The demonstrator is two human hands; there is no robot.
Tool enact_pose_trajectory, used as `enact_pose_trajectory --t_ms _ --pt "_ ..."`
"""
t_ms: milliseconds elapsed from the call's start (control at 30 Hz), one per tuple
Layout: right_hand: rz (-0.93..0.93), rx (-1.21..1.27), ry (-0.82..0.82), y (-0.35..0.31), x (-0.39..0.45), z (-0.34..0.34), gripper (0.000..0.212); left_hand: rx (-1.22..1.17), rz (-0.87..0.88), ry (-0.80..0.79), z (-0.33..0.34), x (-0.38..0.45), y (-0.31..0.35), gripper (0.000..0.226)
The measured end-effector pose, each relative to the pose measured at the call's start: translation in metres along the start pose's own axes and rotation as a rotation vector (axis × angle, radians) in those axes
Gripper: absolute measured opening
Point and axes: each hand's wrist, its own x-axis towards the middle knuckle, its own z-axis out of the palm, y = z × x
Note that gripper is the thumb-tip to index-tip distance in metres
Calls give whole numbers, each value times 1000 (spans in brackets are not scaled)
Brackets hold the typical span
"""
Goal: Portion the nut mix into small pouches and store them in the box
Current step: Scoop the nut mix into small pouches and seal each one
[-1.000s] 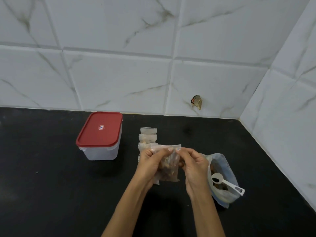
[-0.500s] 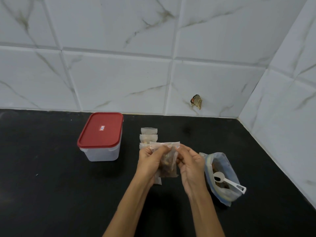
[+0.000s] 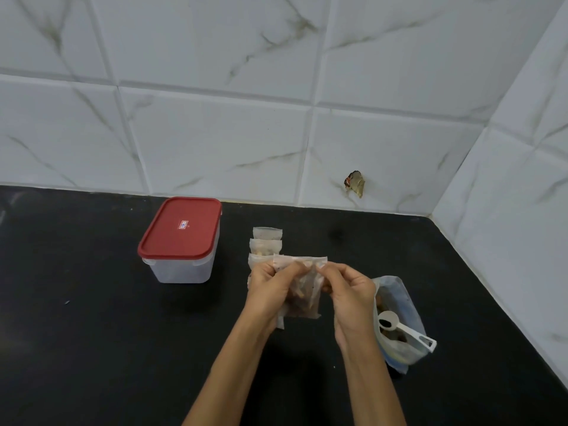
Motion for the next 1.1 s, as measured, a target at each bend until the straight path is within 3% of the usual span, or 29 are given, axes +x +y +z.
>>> enact_pose_trajectory --t_ms 467,633,833,933,1100 --pt "-12 9 88 5 11 -26 17 -41 -48 81 12 3 -11 8" --pt "2 49 -40 6 14 -31 5 -58 -28 78 12 3 -9 8" --pt "126 16 -214 13 19 -29 65 -39 -36 131 -3 9 -12 10" --pt "149 -9 -305 12 13 -18 49 11 -41 119 -4 9 -13 9" --pt "114 -54 -227 16 9 -9 14 73 -20 105 -9 10 -17 21"
